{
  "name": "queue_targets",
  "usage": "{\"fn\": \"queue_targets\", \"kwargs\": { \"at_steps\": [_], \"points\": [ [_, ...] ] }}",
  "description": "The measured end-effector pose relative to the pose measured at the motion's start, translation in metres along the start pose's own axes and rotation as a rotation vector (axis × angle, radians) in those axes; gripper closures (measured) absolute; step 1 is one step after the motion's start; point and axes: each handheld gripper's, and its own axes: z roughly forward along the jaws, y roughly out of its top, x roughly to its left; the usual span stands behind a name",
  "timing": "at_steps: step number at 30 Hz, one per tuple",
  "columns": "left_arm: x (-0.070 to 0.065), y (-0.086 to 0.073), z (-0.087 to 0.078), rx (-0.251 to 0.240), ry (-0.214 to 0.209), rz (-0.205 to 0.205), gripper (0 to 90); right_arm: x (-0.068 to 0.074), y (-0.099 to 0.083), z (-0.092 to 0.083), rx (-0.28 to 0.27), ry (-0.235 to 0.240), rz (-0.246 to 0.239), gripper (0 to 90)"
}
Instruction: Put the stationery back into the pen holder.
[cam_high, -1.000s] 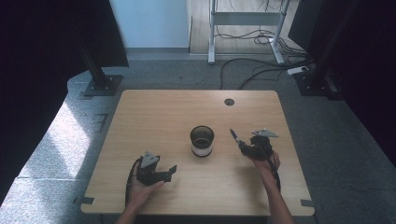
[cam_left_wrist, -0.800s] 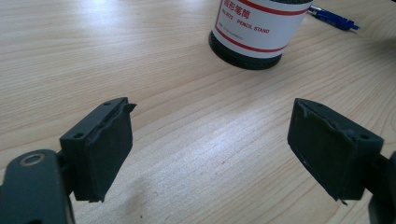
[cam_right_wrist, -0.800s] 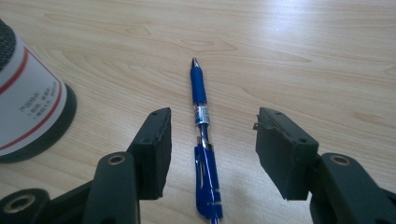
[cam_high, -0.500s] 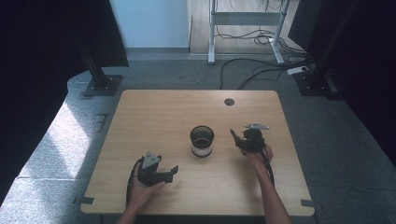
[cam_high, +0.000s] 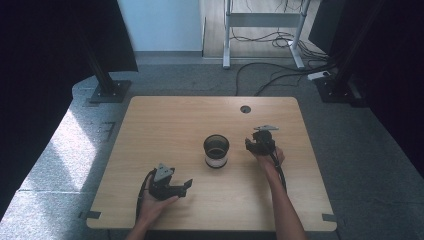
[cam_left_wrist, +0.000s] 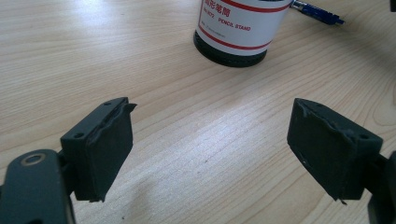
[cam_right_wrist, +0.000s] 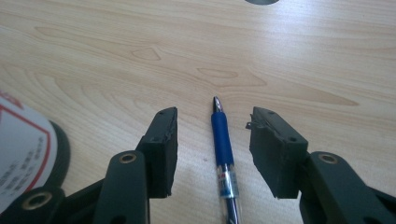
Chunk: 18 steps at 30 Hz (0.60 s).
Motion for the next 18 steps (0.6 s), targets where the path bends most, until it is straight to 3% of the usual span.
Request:
{"fn": "queue_targets", "kwargs": {
  "at_steps": [8,18],
  "points": [
    [0.001,-0.001,0.001,0.005,0.000,0.003,14.7,0.001,0.004,0.014,0.038,-0.003,-0.013,54.9],
    [0.001,-0.001,0.001,0.005,0.004,0.003,14.8,-0.006,-0.001,0.028,0.074,-0.004,0.010,58.4]
  ]
}}
